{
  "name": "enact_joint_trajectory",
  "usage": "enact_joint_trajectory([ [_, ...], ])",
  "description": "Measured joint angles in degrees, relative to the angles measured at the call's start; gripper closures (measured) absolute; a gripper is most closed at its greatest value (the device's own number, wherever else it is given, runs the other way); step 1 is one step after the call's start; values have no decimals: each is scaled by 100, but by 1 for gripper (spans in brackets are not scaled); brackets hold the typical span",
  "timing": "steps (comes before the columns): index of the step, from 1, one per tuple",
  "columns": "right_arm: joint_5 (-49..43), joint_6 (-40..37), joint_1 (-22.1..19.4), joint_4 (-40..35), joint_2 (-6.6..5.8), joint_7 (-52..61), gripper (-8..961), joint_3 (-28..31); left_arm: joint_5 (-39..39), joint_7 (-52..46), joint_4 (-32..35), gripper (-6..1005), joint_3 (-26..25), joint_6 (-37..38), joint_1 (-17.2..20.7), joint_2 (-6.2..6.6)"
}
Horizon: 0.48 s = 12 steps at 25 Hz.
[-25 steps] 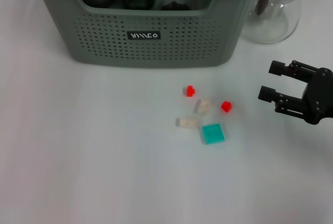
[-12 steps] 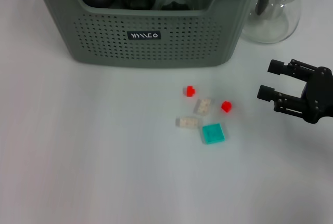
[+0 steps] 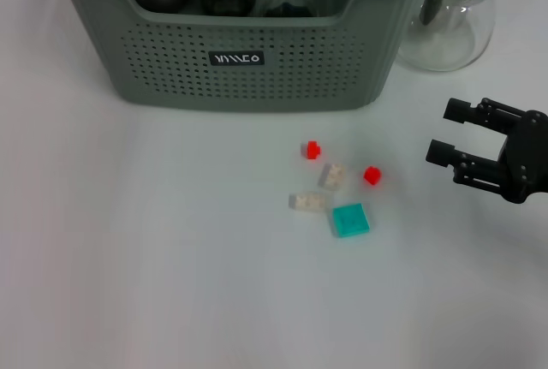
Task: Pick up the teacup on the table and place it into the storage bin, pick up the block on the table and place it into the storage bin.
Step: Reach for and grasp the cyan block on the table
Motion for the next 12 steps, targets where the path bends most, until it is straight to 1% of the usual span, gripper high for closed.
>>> enact_joint_trajectory([
  [1,0,2,-7,0,-4,-1,192,10,-700,368,404,541,-7,270,331,-63],
  [2,0,2,-7,0,-4,-1,192,10,-1227,630,700,506,-25,524,607,-106],
  [4,0,3,-8,0,-8,-2,192,16,-2306,1210,1165,436,-251,1365,1081,-187],
  [5,0,5,-9,0,-11,-2,192,18,-2714,1460,1306,401,-455,1831,1274,-232],
  [6,0,5,-7,0,-11,-3,192,18,-3004,1663,1371,366,-632,2240,1391,-265],
  [7,0,6,-7,0,-11,-3,192,17,-3372,1994,1389,366,-966,2950,1588,-314],
  [8,0,9,-5,0,-11,-3,192,16,-3459,2111,1359,366,-1095,3182,1657,-327],
  [10,0,14,-4,0,-7,-3,192,14,-3656,2660,1148,366,-1568,4117,1912,-373],
  [12,0,16,-6,0,-8,12,192,12,-3575,3295,790,366,-1908,4772,2172,-405],
])
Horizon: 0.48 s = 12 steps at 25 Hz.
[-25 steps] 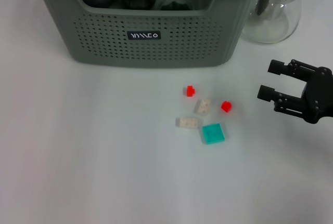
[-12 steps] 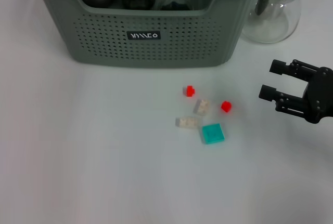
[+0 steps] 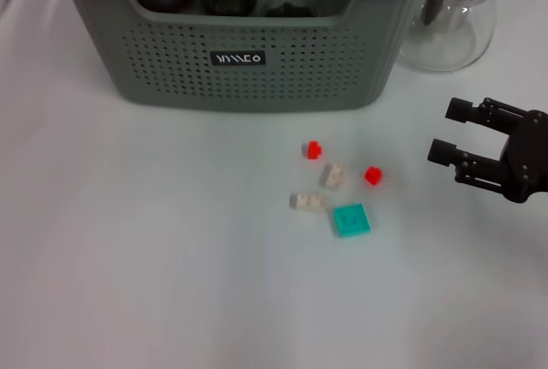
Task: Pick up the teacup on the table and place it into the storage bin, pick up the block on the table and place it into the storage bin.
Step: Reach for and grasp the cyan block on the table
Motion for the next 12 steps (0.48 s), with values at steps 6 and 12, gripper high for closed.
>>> enact_joint_trajectory([
  [6,-4,-1,-2,-3,-16,55,192,-31,1429,1829,-963,366,-144,404,541,-88],
  [12,-960,-75,174,-729,15,908,193,-196,2561,2388,-1975,366,-188,22,499,-78],
])
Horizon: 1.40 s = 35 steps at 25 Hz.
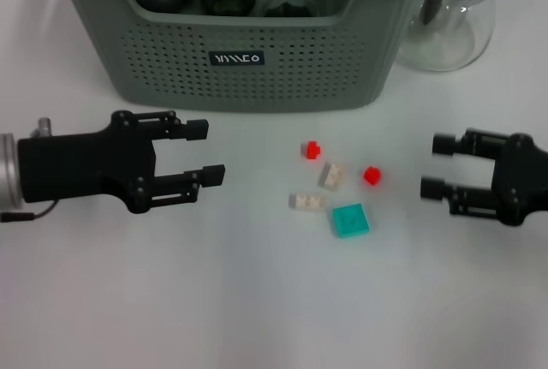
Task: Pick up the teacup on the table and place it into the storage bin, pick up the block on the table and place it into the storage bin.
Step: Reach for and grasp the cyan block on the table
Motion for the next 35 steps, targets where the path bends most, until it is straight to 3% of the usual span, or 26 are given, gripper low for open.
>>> enact_joint_trajectory([
  [4,-609,-502,192,-1686,47,1516,193,-90,49,145,-405,366,-42,-257,-19,14],
  [5,-773,-984,368,-2609,41,2306,195,-213,50,151,-439,366,-48,-288,-24,17],
  [7,-861,-1178,457,-3015,36,2656,200,-342,52,160,-500,366,-65,-345,-27,24],
  [10,-1241,-1405,753,-4174,24,3709,207,-1111,55,168,-551,366,-100,-364,-18,20],
  [13,-1729,-1404,1054,-4886,100,4300,214,-2089,57,172,-636,366,-157,-371,-18,23],
  [18,-2293,-1243,1618,-4767,273,4547,226,-3020,57,176,-669,366,-176,-359,59,26],
  [29,-2513,15,1932,-3636,293,4963,253,-5060,57,249,-698,367,-361,-352,168,21],
  [35,-2512,834,1927,-3144,298,4925,267,-5716,57,321,-810,367,-377,-393,158,21],
])
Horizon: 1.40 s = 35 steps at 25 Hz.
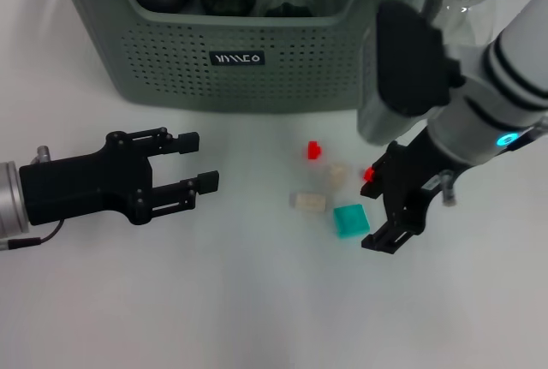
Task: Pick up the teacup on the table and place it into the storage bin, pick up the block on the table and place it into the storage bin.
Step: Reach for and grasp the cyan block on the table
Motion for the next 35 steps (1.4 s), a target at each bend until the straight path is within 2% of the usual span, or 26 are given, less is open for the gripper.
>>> enact_joint_trajectory([
  [11,359,1014,108,959,19,-241,293,-174,0,3,-14,367,-4,-50,-4,0],
  [20,474,1141,224,1352,19,-293,314,-213,0,3,-27,367,-9,-73,-4,0],
  [35,426,1061,234,1299,-4,-226,350,-241,0,3,-26,366,-65,-72,5,0],
])
